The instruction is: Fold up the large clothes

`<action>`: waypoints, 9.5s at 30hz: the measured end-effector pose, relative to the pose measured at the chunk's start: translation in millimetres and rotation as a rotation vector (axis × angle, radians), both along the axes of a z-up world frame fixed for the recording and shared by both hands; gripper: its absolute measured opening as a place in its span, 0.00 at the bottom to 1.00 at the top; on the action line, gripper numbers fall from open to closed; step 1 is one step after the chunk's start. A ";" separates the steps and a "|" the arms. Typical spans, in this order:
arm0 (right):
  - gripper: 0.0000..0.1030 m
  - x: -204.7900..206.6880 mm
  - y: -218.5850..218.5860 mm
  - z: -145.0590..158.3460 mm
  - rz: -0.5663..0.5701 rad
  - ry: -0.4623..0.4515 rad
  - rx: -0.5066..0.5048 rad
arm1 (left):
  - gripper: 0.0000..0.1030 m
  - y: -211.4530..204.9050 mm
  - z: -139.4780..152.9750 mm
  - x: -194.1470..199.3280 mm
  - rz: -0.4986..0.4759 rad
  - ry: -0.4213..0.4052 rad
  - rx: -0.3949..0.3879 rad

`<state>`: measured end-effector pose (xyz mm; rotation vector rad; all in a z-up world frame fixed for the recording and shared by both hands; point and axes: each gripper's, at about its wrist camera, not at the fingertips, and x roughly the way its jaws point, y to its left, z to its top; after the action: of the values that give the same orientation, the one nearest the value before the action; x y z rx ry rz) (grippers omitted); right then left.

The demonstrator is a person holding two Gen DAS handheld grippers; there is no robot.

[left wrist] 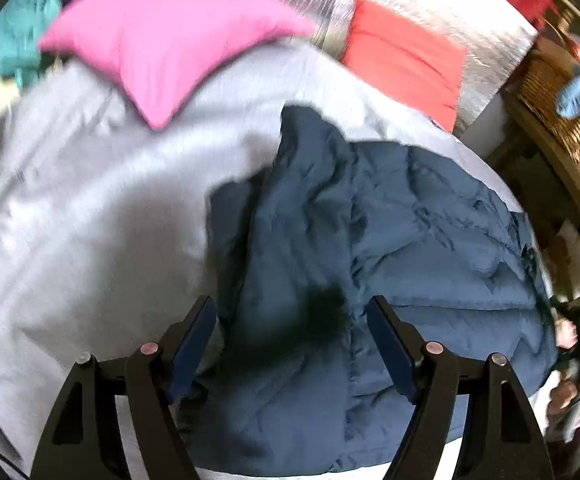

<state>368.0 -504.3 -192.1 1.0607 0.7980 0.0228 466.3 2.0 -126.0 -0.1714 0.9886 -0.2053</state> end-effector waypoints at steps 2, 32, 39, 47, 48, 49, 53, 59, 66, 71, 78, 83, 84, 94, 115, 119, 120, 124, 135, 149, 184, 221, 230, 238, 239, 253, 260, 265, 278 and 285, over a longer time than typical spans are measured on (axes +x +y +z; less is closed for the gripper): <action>0.76 -0.8 -1.5 -0.7 -0.002 0.000 0.002 | 0.76 -3.2 7.2 -2.2 0.003 -0.054 0.071; 0.68 7.6 8.1 -10.6 0.038 0.000 -0.035 | 0.77 -7.1 -0.2 4.2 -0.011 -0.040 0.160; 0.76 -3.7 -8.5 -0.4 0.011 -0.020 -0.022 | 0.81 36.2 -27.5 27.1 0.020 0.144 -0.272; 0.80 -3.5 -20.1 -17.3 0.003 0.013 0.026 | 0.84 36.8 -55.2 35.5 0.019 0.241 -0.397; 0.80 -1.6 -19.1 -22.0 0.010 0.021 0.044 | 0.84 36.0 -55.0 35.0 0.015 0.239 -0.400; 0.81 0.1 -17.7 -26.9 0.018 0.020 0.071 | 0.84 36.3 -55.3 34.6 0.015 0.238 -0.415; 0.76 6.5 -0.3 -21.9 0.063 -0.011 0.041 | 0.71 43.8 -56.2 34.4 0.028 0.220 -0.486; 0.67 4.2 12.1 -3.0 0.068 -0.042 -0.057 | 0.52 47.4 -53.1 35.0 0.051 0.220 -0.442; 0.79 -23.3 0.6 13.0 -0.032 -0.002 -0.081 | 0.65 59.0 -39.3 12.8 0.121 0.199 -0.350; 0.81 -75.4 0.4 47.4 -0.089 -0.108 -0.134 | 0.72 64.9 -13.8 -37.5 0.129 0.079 -0.298; 0.85 -120.3 39.2 39.5 -0.013 -0.162 0.023 | 0.74 53.1 -33.1 -97.4 0.104 0.138 -0.444; 0.85 -117.0 66.9 16.6 0.003 -0.126 0.104 | 0.75 42.5 -61.6 -107.6 0.171 0.211 -0.549; 0.85 -112.6 71.6 10.0 0.001 -0.109 0.118 | 0.75 40.9 -63.4 -105.6 0.186 0.203 -0.549; 0.87 -64.0 82.3 -29.9 -0.122 -0.084 0.168 | 0.79 36.1 -91.9 -61.5 0.329 0.185 -0.675; 0.40 -39.9 92.0 -15.7 -0.210 -0.116 -0.023 | 0.34 46.7 -86.4 -55.3 0.348 0.073 -0.705; 0.39 -45.7 95.6 -7.0 -0.178 -0.130 -0.064 | 0.32 52.5 -76.3 -67.6 0.310 0.053 -0.673; 0.38 -48.4 96.0 -5.8 -0.170 -0.131 -0.063 | 0.32 54.0 -74.5 -71.5 0.301 0.051 -0.665; 0.38 -63.0 98.8 -0.7 -0.133 -0.132 -0.086 | 0.32 58.3 -72.7 -87.1 0.287 0.062 -0.657; 0.38 -113.2 108.5 -3.3 -0.069 -0.134 -0.111 | 0.32 67.0 -71.3 -128.1 0.254 0.069 -0.603; 0.67 -152.9 68.1 -13.7 -0.040 -0.002 0.007 | 0.69 114.7 -68.7 -141.7 0.229 0.212 -0.588; 0.50 -15.8 85.6 52.0 0.008 -0.117 -0.275 | 0.76 11.6 -30.7 -65.8 0.152 -0.023 0.077; 0.63 -69.1 146.3 66.6 0.133 -0.087 -0.569 | 0.81 -0.1 1.0 -123.0 0.065 -0.245 0.229; 0.63 -107.4 171.4 44.4 0.214 -0.040 -0.663 | 0.81 -24.9 -0.1 -152.5 -0.018 -0.299 0.288; 0.64 -92.7 180.8 19.9 0.237 0.058 -0.707 | 0.82 -41.2 -31.6 -140.8 -0.044 -0.210 0.316; 0.64 -92.3 181.7 19.8 0.236 0.061 -0.713 | 0.82 -39.2 -31.3 -140.2 -0.038 -0.204 0.301; 0.73 -167.4 194.0 79.8 0.120 -0.108 -0.802 | 0.86 -38.6 45.1 -222.6 -0.029 -0.399 0.383; 0.79 -229.2 209.3 131.5 0.078 -0.189 -0.888 | 0.91 -28.1 100.6 -268.0 0.018 -0.454 0.320; 0.84 -270.8 223.3 170.5 0.047 -0.249 -0.950 | 0.93 -22.8 132.2 -300.1 0.078 -0.519 0.342; 0.97 -336.1 250.7 221.2 -0.040 -0.333 -0.933 | 0.93 -8.5 197.7 -369.6 0.145 -0.617 0.315; 0.97 -345.3 265.5 222.3 -0.024 -0.299 -0.911 | 0.94 -1.7 212.9 -392.9 0.183 -0.651 0.307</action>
<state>22.7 -238.8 30.2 0.1908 0.4334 -0.1844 73.5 0.3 86.9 0.0868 0.3439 0.0626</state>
